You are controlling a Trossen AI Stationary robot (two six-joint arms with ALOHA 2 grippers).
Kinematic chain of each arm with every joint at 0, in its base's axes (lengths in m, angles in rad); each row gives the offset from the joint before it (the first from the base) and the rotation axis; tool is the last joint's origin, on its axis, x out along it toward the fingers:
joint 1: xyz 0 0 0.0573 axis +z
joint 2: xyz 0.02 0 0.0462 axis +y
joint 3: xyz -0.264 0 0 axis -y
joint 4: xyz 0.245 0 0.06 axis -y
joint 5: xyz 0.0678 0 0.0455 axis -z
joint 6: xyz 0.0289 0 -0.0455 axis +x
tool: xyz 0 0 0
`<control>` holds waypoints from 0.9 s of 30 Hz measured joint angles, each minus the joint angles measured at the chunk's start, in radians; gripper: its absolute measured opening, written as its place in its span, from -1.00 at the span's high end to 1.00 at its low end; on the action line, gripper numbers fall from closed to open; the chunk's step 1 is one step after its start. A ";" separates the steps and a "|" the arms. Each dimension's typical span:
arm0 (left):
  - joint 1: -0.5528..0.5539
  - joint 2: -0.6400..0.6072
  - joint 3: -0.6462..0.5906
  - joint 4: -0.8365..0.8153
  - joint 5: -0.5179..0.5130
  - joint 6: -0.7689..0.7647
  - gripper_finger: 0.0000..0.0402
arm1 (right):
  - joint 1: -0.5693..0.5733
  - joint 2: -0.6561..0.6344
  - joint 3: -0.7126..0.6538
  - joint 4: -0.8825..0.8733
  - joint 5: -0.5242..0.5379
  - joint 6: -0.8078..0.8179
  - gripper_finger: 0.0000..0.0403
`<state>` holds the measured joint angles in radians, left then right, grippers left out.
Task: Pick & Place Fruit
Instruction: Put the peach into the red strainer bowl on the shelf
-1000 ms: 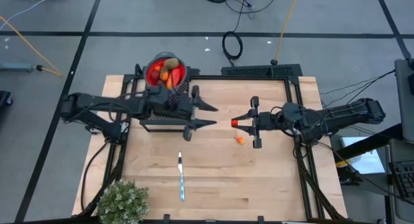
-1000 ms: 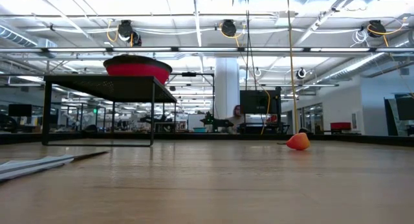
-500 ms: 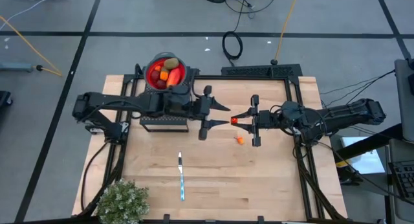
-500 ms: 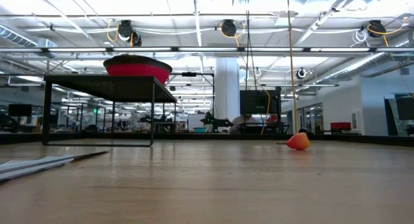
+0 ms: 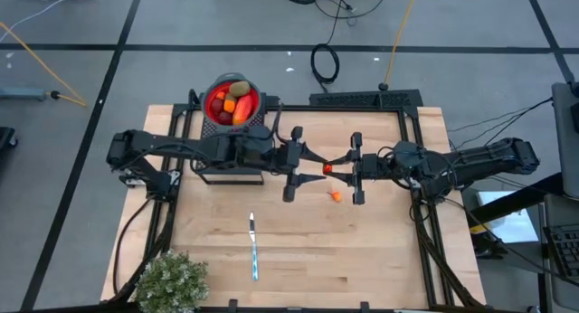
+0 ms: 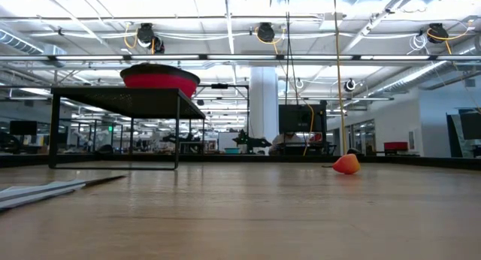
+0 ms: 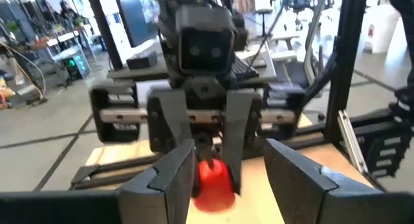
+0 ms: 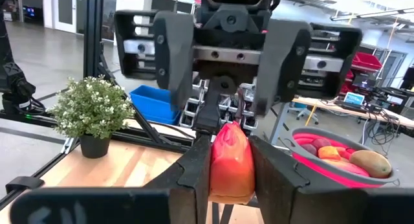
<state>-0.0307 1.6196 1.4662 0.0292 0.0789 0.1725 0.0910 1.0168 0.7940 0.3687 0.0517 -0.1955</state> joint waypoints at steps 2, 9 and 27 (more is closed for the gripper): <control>0.000 0.000 0.000 0.022 0.000 -0.003 0.12 | 0.000 0.000 0.000 0.000 0.000 0.000 0.57; 0.000 0.000 0.000 0.029 0.000 -0.001 0.26 | 0.000 0.000 0.000 0.009 0.000 0.000 0.57; 0.000 0.047 0.001 0.082 0.001 -0.017 0.28 | 0.000 0.001 0.000 0.016 0.000 0.031 0.57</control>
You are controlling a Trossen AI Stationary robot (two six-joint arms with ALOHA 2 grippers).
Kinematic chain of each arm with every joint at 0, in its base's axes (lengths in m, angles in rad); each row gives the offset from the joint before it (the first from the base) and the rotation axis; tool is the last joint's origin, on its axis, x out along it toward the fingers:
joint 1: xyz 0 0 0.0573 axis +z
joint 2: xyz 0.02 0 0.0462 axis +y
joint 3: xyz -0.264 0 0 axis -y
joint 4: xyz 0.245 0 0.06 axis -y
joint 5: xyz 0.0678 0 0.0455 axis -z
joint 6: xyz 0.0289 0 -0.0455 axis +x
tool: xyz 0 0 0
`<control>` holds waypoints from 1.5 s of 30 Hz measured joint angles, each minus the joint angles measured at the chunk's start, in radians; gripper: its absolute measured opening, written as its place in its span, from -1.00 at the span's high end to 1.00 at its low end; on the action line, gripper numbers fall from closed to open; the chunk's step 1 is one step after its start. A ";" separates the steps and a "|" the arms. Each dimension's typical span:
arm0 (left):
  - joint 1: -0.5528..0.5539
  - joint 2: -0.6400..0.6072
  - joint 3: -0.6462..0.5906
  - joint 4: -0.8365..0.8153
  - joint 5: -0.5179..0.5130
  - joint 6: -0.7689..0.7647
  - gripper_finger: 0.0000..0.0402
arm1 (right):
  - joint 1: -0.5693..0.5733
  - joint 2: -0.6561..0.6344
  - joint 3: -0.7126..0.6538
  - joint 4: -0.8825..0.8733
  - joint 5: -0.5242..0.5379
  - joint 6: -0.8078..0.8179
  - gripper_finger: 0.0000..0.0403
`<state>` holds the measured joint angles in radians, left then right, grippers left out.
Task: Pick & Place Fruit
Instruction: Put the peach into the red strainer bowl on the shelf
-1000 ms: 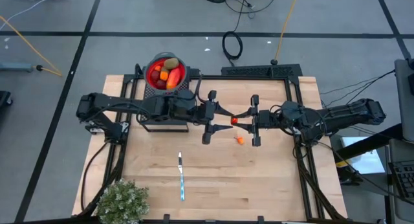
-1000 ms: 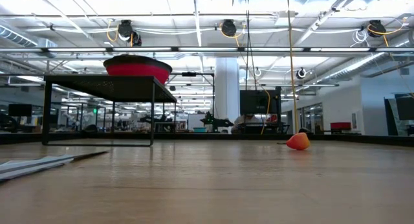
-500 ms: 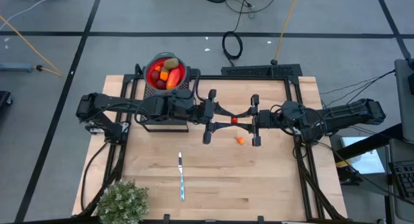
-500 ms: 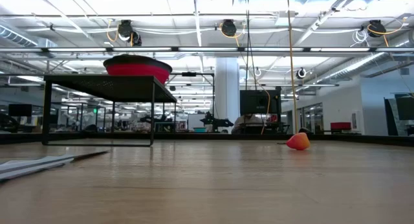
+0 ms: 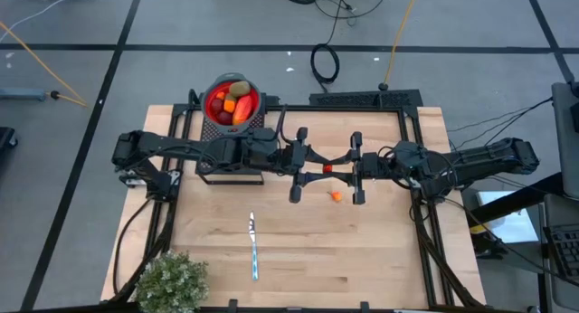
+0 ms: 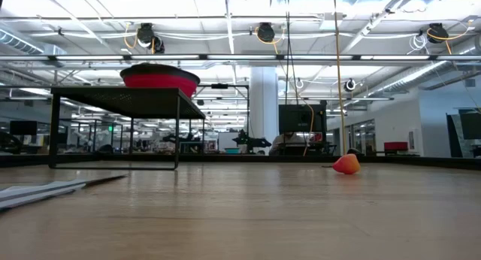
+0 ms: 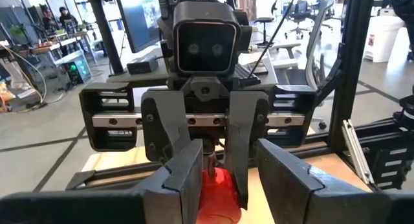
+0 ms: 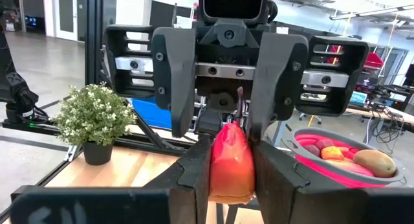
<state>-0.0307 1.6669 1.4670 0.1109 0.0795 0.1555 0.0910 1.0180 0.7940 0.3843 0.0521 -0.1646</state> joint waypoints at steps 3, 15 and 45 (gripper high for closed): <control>0.000 0.000 0.000 0.000 0.000 -0.004 0.35 | 0.000 0.000 0.000 0.000 0.000 0.000 0.57; 0.005 0.000 0.000 0.015 0.000 -0.013 0.97 | 0.000 0.000 0.000 -0.002 -0.001 -0.002 0.57; 0.044 -0.031 -0.002 -0.049 -0.075 0.011 1.00 | 0.000 -0.001 0.000 -0.217 -0.001 0.312 -0.09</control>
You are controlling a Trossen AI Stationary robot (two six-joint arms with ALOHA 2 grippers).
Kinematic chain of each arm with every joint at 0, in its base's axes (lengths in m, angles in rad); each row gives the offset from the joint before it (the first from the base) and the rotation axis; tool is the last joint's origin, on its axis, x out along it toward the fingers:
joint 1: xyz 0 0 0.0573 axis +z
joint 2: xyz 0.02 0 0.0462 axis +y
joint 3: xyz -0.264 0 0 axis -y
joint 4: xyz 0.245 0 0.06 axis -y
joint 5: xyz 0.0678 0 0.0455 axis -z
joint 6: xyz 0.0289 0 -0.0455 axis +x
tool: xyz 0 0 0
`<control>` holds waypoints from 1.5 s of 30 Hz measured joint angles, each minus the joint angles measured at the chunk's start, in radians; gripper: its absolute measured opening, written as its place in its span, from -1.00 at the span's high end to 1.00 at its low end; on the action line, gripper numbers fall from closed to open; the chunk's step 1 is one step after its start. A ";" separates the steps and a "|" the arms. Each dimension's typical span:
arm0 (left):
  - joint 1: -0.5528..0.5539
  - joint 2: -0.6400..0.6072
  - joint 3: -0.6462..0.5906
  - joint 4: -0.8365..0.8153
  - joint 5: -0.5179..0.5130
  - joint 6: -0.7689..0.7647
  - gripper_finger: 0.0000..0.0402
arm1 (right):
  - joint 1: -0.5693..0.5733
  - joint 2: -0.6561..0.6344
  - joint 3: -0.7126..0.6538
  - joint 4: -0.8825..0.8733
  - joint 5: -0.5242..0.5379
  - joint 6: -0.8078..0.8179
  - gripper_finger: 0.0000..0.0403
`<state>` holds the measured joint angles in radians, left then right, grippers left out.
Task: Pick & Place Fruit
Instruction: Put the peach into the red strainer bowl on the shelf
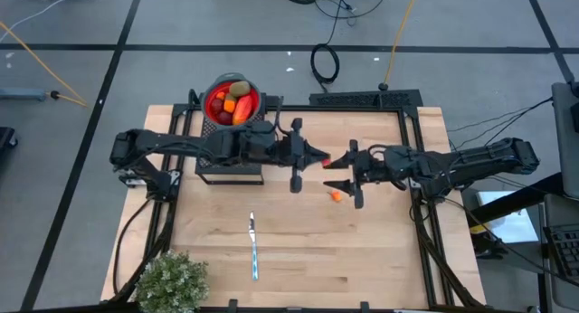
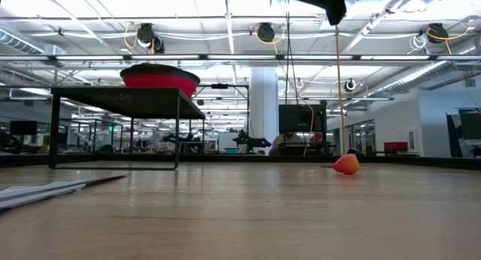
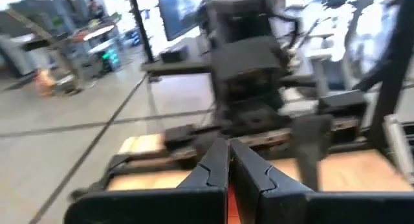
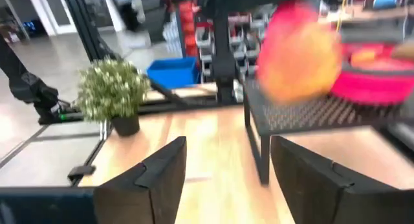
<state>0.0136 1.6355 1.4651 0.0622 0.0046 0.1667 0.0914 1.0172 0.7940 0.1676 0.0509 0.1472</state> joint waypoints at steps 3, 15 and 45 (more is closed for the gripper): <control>0.020 -0.035 0.000 -0.040 -0.043 0.001 1.00 | 0.000 0.000 0.000 -0.058 0.000 0.038 -0.09; 0.091 -0.201 0.000 -0.381 -0.383 -0.041 1.00 | 0.002 0.000 0.000 -0.158 -0.003 0.050 0.21; 0.522 -0.275 0.001 -0.878 -0.283 -0.187 1.00 | -0.027 -0.286 -0.133 -0.262 -0.182 -0.009 1.00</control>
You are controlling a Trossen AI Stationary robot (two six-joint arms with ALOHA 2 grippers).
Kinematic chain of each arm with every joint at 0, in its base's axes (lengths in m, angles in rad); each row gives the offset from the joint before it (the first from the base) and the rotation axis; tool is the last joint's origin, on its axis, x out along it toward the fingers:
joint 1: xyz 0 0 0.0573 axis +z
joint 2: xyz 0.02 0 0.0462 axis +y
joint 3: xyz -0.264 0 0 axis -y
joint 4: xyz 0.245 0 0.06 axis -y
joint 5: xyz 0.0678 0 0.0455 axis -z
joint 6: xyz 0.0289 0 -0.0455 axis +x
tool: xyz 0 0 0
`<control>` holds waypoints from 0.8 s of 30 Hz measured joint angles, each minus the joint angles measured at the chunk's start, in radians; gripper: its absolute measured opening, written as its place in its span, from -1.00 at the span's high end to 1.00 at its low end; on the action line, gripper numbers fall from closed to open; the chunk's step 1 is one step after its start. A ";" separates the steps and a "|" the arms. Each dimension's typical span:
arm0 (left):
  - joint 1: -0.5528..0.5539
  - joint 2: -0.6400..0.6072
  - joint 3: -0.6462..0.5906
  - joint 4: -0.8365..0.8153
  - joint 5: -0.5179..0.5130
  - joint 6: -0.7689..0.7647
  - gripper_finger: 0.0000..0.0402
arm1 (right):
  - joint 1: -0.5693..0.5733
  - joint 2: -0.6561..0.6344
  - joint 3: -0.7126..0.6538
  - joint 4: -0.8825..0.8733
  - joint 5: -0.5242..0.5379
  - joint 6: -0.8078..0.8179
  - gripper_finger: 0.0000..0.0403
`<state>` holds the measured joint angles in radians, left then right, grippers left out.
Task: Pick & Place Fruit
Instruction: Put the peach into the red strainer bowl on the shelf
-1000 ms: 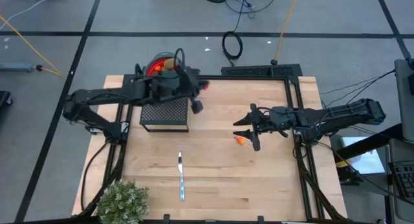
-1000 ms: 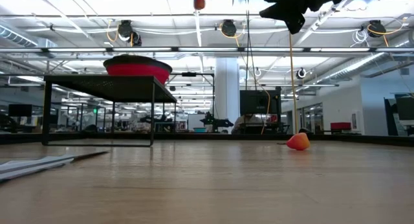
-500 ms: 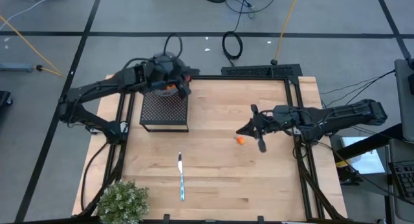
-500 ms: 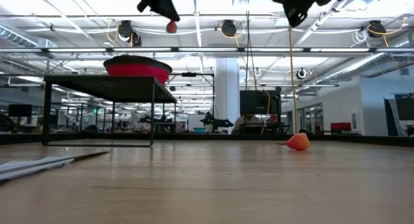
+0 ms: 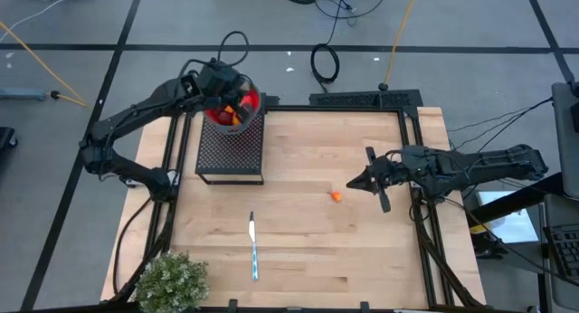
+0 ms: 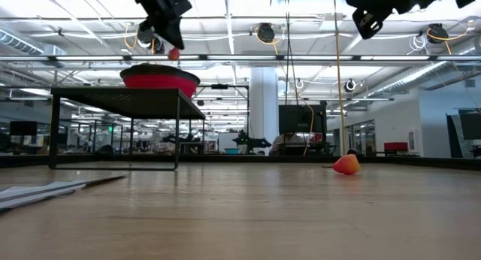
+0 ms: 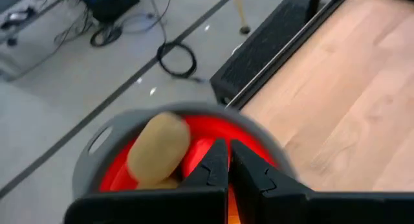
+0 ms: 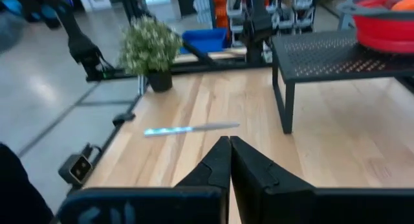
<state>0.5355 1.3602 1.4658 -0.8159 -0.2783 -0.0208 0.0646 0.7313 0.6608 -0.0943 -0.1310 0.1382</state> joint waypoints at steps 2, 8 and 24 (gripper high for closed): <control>0.026 0.000 0.000 -0.020 0.008 -0.009 1.00 | 0.000 -0.033 -0.033 0.034 0.000 0.019 1.00; 0.117 0.000 0.000 -0.065 0.019 -0.040 1.00 | 0.000 -0.104 -0.121 0.145 0.003 0.035 1.00; 0.293 0.036 0.000 -0.061 0.079 -0.050 1.00 | 0.000 -0.128 -0.153 0.158 0.003 0.068 1.00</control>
<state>0.8280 1.3957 1.4658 -0.8771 -0.1992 -0.0708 0.0647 0.6033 0.5076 0.0636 -0.1276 0.2059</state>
